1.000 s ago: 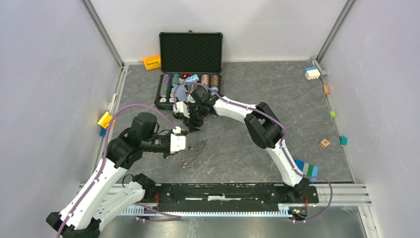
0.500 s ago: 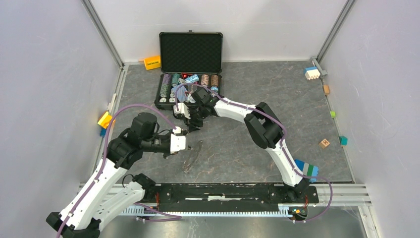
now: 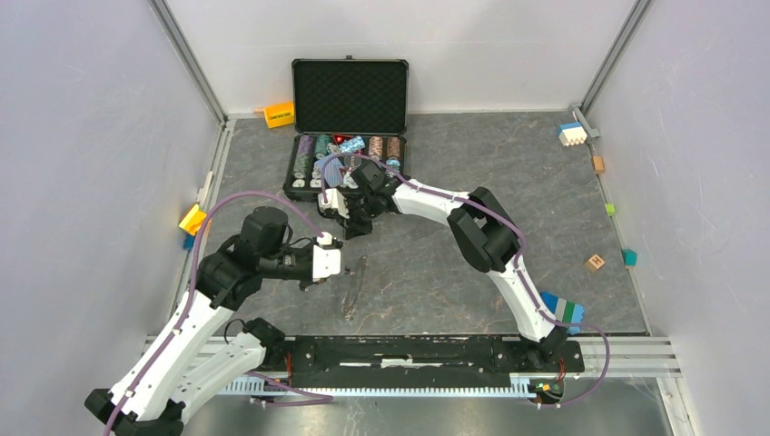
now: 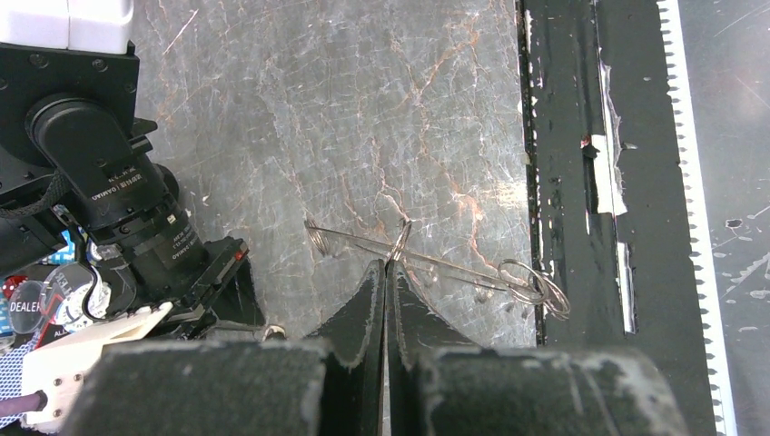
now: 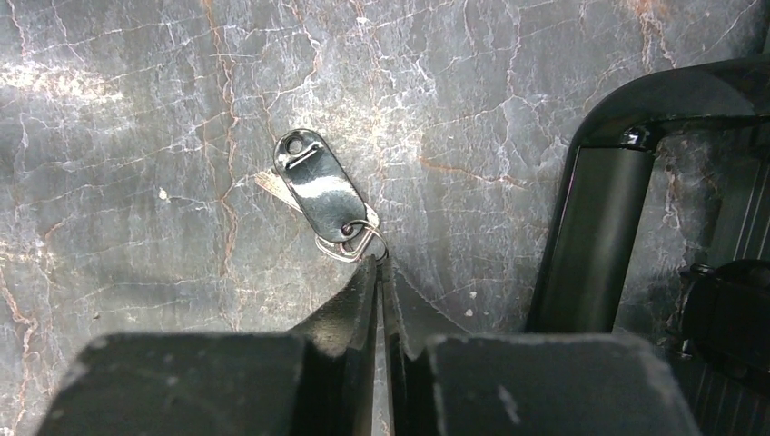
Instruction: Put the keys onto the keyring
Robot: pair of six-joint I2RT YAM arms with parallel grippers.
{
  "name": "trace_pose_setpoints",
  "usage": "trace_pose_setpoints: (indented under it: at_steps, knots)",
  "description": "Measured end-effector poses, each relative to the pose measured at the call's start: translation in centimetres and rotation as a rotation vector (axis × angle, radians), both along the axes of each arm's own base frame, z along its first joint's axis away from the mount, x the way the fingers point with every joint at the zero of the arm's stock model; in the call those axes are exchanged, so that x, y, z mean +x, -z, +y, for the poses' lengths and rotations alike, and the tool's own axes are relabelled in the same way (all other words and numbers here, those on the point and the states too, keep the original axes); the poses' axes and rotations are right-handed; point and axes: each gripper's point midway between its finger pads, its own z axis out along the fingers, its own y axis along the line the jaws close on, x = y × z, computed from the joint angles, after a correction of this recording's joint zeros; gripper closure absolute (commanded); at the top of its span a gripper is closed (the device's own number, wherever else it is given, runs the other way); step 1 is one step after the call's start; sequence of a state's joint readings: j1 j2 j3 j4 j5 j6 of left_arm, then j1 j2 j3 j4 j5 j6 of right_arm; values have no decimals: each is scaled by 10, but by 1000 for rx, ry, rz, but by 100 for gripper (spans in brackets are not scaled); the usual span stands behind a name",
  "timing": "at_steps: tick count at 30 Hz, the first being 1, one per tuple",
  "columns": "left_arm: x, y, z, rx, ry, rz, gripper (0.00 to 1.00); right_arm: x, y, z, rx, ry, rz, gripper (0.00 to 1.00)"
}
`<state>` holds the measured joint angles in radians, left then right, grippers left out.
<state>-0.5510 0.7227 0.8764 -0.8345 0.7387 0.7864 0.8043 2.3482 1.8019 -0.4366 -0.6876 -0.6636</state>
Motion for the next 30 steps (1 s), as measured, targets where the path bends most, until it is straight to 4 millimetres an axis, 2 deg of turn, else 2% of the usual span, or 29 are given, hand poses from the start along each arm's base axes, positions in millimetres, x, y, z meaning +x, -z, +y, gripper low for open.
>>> trace_pose_setpoints:
  at_steps: [3,10,18,20,23,27,30]
  knots:
    - [0,0,0,0,-1,0,98,-1,0,0,-3,4,7,100]
    - [1,0,0,2,-3,-1,98,-7,-1,-6,-15,15,27,100]
    - [0,3,1,5,-4,2,98,-7,-10,-7,-8,27,21,100]
    - [0,4,1,7,-4,4,98,-6,-12,-7,-8,30,21,93]
    - [0,5,1,8,-5,5,98,-6,-12,-8,-11,35,19,72]
    - [0,5,1,8,-5,5,98,-4,-12,-8,-14,37,9,52]
    - [0,5,1,8,-5,6,98,-1,-18,-6,-10,35,-3,45]
